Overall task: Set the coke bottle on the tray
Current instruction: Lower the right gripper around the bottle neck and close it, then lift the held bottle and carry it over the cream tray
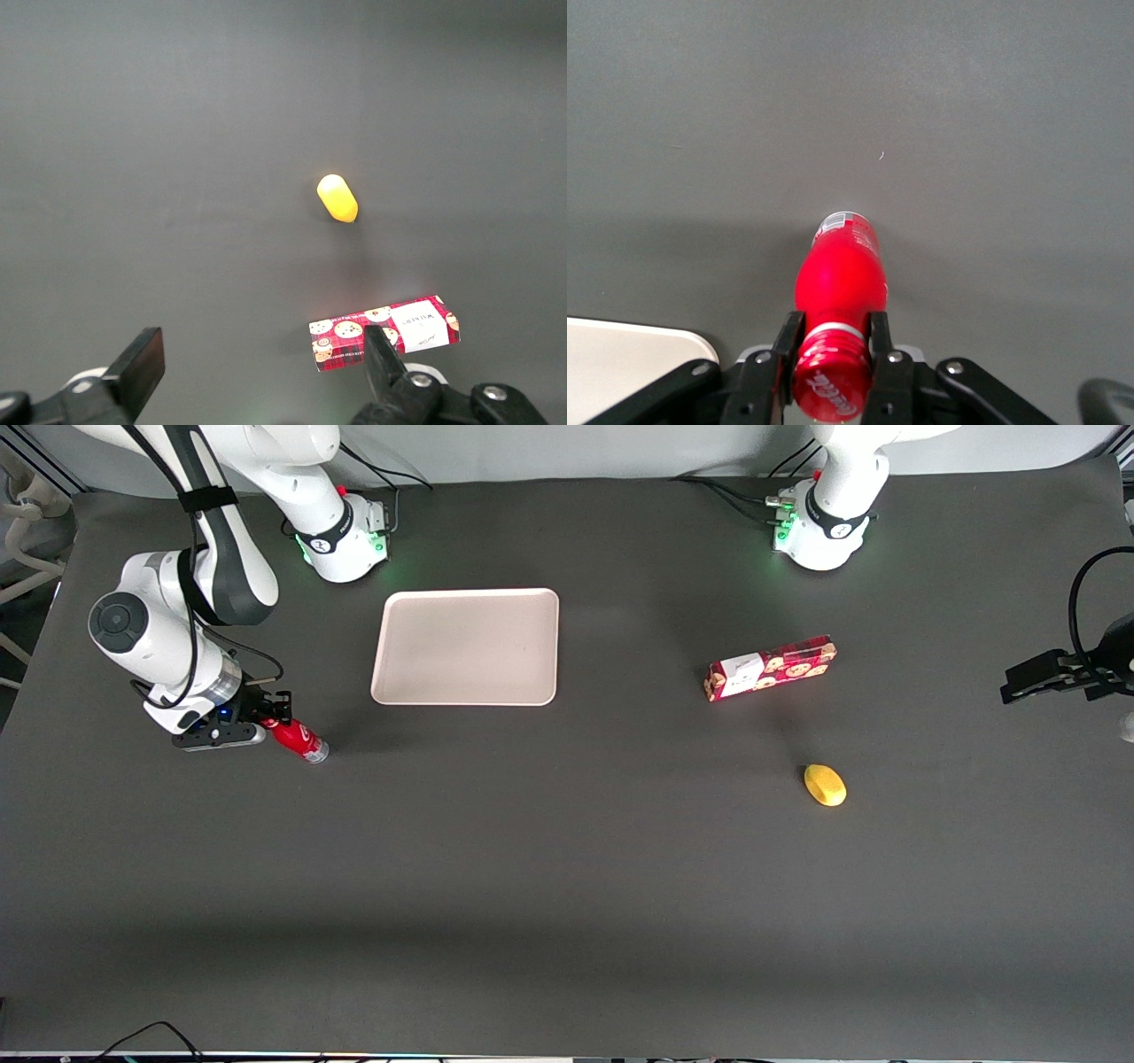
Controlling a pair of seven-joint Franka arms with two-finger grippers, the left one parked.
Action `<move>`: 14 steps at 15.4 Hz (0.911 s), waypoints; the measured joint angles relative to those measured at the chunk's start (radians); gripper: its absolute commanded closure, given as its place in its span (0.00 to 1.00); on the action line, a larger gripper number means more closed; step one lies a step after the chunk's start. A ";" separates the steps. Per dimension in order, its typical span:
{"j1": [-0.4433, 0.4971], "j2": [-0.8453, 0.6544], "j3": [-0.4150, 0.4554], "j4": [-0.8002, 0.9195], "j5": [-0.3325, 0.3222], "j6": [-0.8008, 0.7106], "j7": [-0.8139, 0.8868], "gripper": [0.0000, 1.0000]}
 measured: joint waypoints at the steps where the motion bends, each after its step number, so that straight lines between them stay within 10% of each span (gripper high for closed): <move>1: 0.000 0.000 0.000 0.001 0.000 0.000 0.004 1.00; 14: 0.003 -0.086 0.014 0.527 0.001 -0.751 0.023 1.00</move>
